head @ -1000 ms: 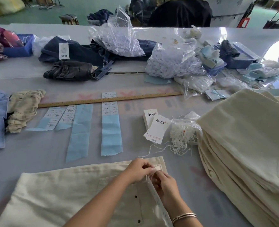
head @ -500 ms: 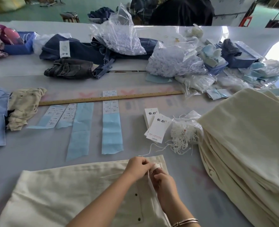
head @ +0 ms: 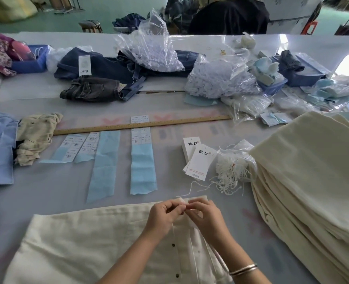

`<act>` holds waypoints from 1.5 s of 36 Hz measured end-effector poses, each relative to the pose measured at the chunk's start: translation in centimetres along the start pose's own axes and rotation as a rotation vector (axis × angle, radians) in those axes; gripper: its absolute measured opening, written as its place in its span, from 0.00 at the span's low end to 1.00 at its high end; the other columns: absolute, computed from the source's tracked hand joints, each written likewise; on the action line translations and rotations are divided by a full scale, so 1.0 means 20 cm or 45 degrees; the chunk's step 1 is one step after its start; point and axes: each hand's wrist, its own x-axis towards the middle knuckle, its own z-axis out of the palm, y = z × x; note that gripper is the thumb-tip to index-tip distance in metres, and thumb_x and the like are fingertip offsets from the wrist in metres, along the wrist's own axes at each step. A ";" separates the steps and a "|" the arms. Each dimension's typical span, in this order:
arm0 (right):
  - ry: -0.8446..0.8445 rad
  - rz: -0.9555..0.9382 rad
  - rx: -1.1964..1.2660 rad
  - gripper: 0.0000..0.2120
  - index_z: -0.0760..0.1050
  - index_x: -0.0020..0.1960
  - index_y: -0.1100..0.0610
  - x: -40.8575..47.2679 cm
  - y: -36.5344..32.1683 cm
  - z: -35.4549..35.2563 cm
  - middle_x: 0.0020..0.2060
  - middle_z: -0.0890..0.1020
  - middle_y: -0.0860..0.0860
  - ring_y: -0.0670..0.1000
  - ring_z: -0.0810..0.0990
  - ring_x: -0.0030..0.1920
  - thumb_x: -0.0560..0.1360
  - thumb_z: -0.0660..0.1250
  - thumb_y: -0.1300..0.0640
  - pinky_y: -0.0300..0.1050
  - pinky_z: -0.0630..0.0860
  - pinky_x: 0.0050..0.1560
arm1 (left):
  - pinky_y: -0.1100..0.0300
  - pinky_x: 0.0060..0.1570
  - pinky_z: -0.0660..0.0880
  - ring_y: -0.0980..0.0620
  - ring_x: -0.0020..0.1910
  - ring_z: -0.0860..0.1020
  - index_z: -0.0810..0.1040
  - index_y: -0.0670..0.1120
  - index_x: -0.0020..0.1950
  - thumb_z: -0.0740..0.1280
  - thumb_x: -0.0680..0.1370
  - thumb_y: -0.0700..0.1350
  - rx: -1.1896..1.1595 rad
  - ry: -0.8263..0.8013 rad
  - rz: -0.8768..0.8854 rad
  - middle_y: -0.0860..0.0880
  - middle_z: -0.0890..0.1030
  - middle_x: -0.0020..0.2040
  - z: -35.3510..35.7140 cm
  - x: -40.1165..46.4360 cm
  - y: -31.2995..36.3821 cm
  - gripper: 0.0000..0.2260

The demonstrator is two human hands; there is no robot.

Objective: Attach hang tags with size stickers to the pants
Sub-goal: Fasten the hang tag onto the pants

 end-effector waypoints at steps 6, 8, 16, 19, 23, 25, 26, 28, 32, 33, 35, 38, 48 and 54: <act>0.134 0.227 0.330 0.09 0.77 0.34 0.49 0.00 -0.03 -0.01 0.29 0.78 0.44 0.39 0.74 0.33 0.71 0.73 0.58 0.30 0.68 0.37 | 0.64 0.43 0.78 0.55 0.39 0.82 0.86 0.44 0.39 0.68 0.76 0.42 -0.469 0.192 -0.224 0.46 0.85 0.39 0.01 -0.03 0.02 0.09; 0.145 0.304 0.601 0.07 0.79 0.36 0.53 -0.01 -0.04 -0.01 0.30 0.82 0.46 0.39 0.76 0.32 0.72 0.72 0.62 0.30 0.70 0.35 | 0.65 0.40 0.79 0.56 0.37 0.81 0.85 0.44 0.39 0.66 0.77 0.40 -0.709 0.277 -0.299 0.47 0.84 0.38 0.00 -0.03 0.03 0.10; 0.072 0.335 0.903 0.08 0.79 0.37 0.56 -0.01 -0.10 -0.02 0.30 0.84 0.51 0.42 0.79 0.32 0.73 0.68 0.65 0.32 0.73 0.35 | 0.65 0.37 0.79 0.56 0.34 0.80 0.78 0.44 0.53 0.66 0.76 0.34 -0.925 0.252 -0.343 0.47 0.82 0.36 0.00 -0.06 0.08 0.09; 0.079 0.272 0.832 0.09 0.80 0.37 0.54 -0.01 -0.13 -0.01 0.28 0.82 0.48 0.40 0.78 0.30 0.74 0.69 0.64 0.30 0.72 0.34 | 0.65 0.38 0.80 0.55 0.34 0.81 0.79 0.42 0.52 0.67 0.75 0.34 -0.944 0.216 -0.339 0.46 0.83 0.37 -0.02 -0.07 0.09 0.08; 0.058 0.129 0.661 0.12 0.80 0.35 0.46 -0.01 -0.16 -0.02 0.27 0.81 0.46 0.38 0.77 0.28 0.73 0.70 0.60 0.28 0.70 0.34 | 0.63 0.38 0.81 0.51 0.35 0.83 0.79 0.38 0.49 0.69 0.70 0.36 -1.010 0.187 -0.327 0.41 0.84 0.39 -0.04 -0.10 0.10 0.09; 0.045 0.064 0.532 0.13 0.80 0.33 0.38 -0.02 -0.18 -0.02 0.27 0.81 0.43 0.39 0.77 0.29 0.73 0.71 0.54 0.29 0.70 0.33 | 0.62 0.37 0.80 0.51 0.36 0.83 0.80 0.39 0.47 0.70 0.69 0.38 -0.992 0.187 -0.322 0.40 0.84 0.40 -0.05 -0.11 0.09 0.08; 0.044 0.030 0.448 0.13 0.79 0.33 0.35 -0.02 -0.18 -0.02 0.28 0.80 0.41 0.40 0.77 0.30 0.73 0.71 0.52 0.30 0.70 0.33 | 0.62 0.37 0.80 0.51 0.36 0.83 0.81 0.40 0.45 0.70 0.68 0.39 -0.974 0.186 -0.320 0.40 0.84 0.40 -0.06 -0.12 0.09 0.07; 0.038 -0.041 0.268 0.09 0.80 0.37 0.36 -0.02 -0.18 -0.02 0.28 0.80 0.37 0.41 0.78 0.32 0.73 0.70 0.49 0.30 0.70 0.34 | 0.62 0.37 0.80 0.52 0.37 0.83 0.82 0.42 0.41 0.71 0.68 0.41 -0.923 0.179 -0.319 0.41 0.84 0.40 -0.08 -0.12 0.08 0.04; 0.055 -0.171 -0.003 0.04 0.82 0.44 0.47 -0.01 -0.18 -0.03 0.33 0.81 0.40 0.42 0.78 0.37 0.74 0.68 0.49 0.28 0.66 0.39 | 0.63 0.39 0.80 0.53 0.37 0.83 0.84 0.42 0.37 0.72 0.66 0.43 -0.786 0.170 -0.324 0.43 0.84 0.39 -0.11 -0.13 0.08 0.04; 0.061 -0.202 -0.069 0.05 0.81 0.45 0.46 -0.01 -0.18 -0.04 0.35 0.82 0.41 0.42 0.77 0.38 0.75 0.67 0.49 0.30 0.64 0.42 | 0.63 0.39 0.80 0.53 0.37 0.83 0.85 0.42 0.37 0.72 0.66 0.43 -0.750 0.162 -0.327 0.43 0.84 0.39 -0.11 -0.13 0.08 0.05; 0.067 -0.251 -0.203 0.06 0.80 0.45 0.45 -0.01 -0.20 -0.04 0.38 0.83 0.41 0.42 0.77 0.41 0.75 0.65 0.46 0.38 0.63 0.45 | 0.64 0.40 0.79 0.53 0.38 0.83 0.86 0.43 0.38 0.72 0.66 0.43 -0.680 0.145 -0.335 0.43 0.84 0.39 -0.11 -0.14 0.08 0.06; 0.075 -0.308 -0.302 0.08 0.79 0.44 0.46 -0.01 -0.20 -0.04 0.37 0.82 0.42 0.42 0.77 0.42 0.74 0.63 0.44 0.42 0.61 0.44 | 0.64 0.41 0.79 0.53 0.38 0.82 0.86 0.43 0.39 0.71 0.68 0.43 -0.594 0.132 -0.343 0.42 0.84 0.39 -0.11 -0.15 0.09 0.05; 0.021 -0.280 -0.339 0.09 0.80 0.47 0.46 -0.01 -0.18 -0.04 0.39 0.83 0.41 0.41 0.77 0.45 0.76 0.62 0.45 0.43 0.63 0.49 | 0.64 0.41 0.79 0.52 0.38 0.82 0.86 0.42 0.39 0.70 0.72 0.38 -0.505 0.129 -0.346 0.40 0.84 0.40 -0.11 -0.15 0.08 0.05; 0.000 -0.295 -0.368 0.08 0.80 0.47 0.45 -0.02 -0.18 -0.05 0.42 0.83 0.40 0.41 0.77 0.46 0.76 0.63 0.46 0.42 0.61 0.48 | 0.63 0.42 0.79 0.51 0.39 0.82 0.85 0.41 0.40 0.70 0.74 0.37 -0.398 0.108 -0.327 0.40 0.85 0.41 -0.10 -0.14 0.08 0.06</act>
